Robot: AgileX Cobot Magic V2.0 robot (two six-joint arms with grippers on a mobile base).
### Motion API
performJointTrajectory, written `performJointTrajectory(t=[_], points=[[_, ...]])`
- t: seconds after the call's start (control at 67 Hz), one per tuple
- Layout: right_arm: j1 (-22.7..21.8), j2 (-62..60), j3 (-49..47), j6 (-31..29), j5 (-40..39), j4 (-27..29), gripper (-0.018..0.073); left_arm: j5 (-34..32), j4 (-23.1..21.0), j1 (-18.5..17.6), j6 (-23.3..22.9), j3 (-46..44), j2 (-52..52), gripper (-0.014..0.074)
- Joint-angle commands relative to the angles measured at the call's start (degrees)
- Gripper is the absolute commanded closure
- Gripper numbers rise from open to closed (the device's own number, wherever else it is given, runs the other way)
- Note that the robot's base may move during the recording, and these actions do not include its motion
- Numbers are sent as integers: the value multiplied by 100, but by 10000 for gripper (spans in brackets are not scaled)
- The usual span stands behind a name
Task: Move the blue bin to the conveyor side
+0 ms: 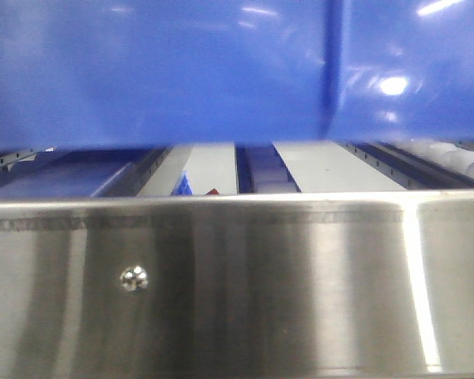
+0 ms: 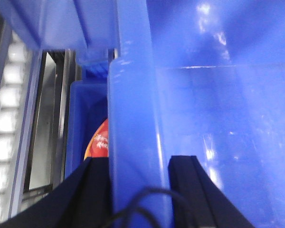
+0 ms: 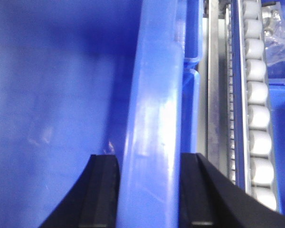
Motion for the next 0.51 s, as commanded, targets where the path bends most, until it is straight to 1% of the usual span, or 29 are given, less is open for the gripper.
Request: performJointTrajectory(t=[0.0,0.254,0.343,0.448,0.492], points=[[-15,-478,-94,-42,-374,-151,639,-287,-29,25,27,-72,-423,612],[-15,-1187,-94,-42,-374,-160,639,-263,-52,25,27,-72,-1162,612],[-15,-1399,-94,-42,-362,-202,639,-263,-149,25,27,-72,-1368,612],[-15,-1647,-83,-69,-278,-298,639,-255,-423,14,27,-72,-1537,612],[-15,-1748,-83,-69,-278,-352,639,-255,-443,-33,27,-72,-1549,612]])
